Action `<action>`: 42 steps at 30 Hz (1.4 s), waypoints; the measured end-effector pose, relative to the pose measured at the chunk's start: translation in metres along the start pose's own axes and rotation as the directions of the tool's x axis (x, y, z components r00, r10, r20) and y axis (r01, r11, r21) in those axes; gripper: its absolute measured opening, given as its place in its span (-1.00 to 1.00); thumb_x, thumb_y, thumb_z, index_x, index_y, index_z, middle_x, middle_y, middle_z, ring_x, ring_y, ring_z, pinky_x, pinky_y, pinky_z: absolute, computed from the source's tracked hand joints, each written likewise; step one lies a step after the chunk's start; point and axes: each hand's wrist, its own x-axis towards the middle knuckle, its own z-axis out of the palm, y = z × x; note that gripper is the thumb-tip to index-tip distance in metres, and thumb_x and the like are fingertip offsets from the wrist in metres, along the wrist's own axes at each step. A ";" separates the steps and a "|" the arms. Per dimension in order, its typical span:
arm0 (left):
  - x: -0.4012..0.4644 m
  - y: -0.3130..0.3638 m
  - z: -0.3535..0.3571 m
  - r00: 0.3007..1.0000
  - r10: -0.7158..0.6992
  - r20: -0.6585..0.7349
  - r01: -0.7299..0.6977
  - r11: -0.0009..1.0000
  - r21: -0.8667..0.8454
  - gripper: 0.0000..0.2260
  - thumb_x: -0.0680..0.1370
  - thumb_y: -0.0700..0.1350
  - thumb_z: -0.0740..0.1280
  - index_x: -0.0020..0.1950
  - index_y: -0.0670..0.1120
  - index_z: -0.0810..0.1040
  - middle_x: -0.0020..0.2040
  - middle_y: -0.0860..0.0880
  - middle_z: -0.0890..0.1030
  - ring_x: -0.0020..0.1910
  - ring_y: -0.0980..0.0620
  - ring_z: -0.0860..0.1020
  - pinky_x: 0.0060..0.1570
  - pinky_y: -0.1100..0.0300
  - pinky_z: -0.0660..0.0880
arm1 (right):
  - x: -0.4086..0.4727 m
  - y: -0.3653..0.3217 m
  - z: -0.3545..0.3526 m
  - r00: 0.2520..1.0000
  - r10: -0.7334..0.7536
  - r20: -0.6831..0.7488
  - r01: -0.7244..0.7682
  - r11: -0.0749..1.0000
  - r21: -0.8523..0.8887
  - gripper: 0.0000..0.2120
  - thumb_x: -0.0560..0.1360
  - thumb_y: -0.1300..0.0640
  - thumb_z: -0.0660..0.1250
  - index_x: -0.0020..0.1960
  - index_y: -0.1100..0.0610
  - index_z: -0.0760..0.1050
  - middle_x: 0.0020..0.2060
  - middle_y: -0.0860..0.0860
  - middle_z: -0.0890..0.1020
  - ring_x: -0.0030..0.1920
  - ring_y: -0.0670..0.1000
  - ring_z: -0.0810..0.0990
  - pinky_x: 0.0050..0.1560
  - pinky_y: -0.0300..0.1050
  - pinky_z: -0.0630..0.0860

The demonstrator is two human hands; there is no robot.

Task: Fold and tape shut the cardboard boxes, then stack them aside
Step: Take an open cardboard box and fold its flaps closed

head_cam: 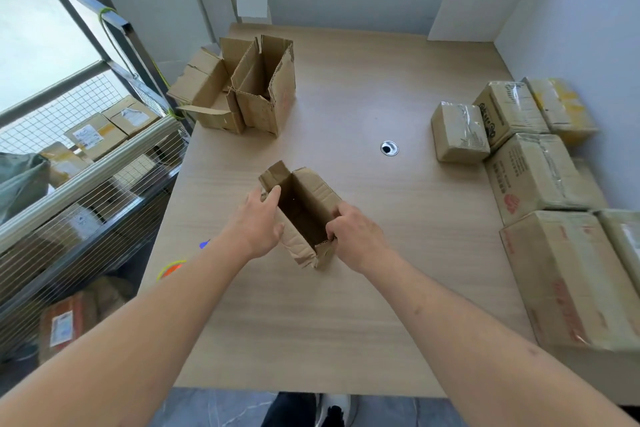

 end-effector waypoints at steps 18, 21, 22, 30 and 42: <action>-0.008 -0.028 0.012 0.957 0.195 -0.213 -0.245 0.939 -0.242 -0.33 0.49 -0.25 0.44 0.57 -0.03 0.31 0.29 -0.05 0.50 0.21 -0.11 0.52 0.25 0.04 0.47 | -0.018 -0.018 0.029 0.964 0.247 -0.098 -0.236 0.965 0.113 -0.77 0.61 0.18 0.26 0.12 -0.04 0.65 0.58 0.02 0.18 0.50 0.11 0.24 0.19 -0.01 0.49; -0.014 -0.042 0.020 0.939 0.276 -0.207 -0.316 0.929 -0.194 -0.59 0.51 -0.27 0.43 0.35 -0.06 0.57 0.06 -0.05 0.43 -0.07 -0.10 0.51 0.01 0.01 0.53 | -0.008 -0.033 0.044 0.933 0.342 -0.111 -0.312 0.923 0.227 -0.67 0.57 0.23 0.29 0.25 -0.06 0.60 0.58 0.01 0.15 0.48 0.11 0.25 0.25 0.00 0.50; -0.018 -0.045 0.020 0.938 0.291 -0.188 -0.325 0.926 -0.191 -0.69 0.52 -0.25 0.42 0.26 -0.09 0.62 0.03 -0.07 0.40 -0.12 -0.11 0.49 -0.05 0.06 0.49 | -0.006 -0.036 0.048 0.933 0.343 -0.109 -0.307 0.917 0.254 -0.62 0.54 0.29 0.30 0.26 -0.05 0.58 0.58 0.02 0.16 0.50 0.11 0.24 0.28 0.00 0.50; -0.028 -0.063 0.016 0.937 0.306 0.168 -0.292 0.951 -0.101 -0.17 0.16 0.45 0.42 0.33 0.05 0.57 0.05 0.06 0.22 0.01 -0.02 0.44 0.08 -0.01 0.56 | 0.005 -0.045 0.061 0.921 0.253 -0.298 -0.202 0.960 0.193 -0.21 0.28 0.56 0.34 0.31 -0.11 0.32 0.27 0.01 0.30 0.25 0.12 0.34 -0.10 0.01 0.60; -0.012 -0.046 0.022 0.992 0.092 -0.081 -0.105 0.979 -0.175 -0.23 0.36 0.22 0.57 0.39 0.07 0.22 -0.22 -0.01 0.53 -0.16 -0.17 0.56 -0.13 -0.07 0.55 | -0.005 -0.042 0.069 0.957 0.140 -0.255 -0.042 0.934 0.356 -0.62 0.38 -0.35 0.45 0.02 -0.12 0.71 0.10 -0.10 0.52 0.12 -0.03 0.55 0.23 0.08 0.46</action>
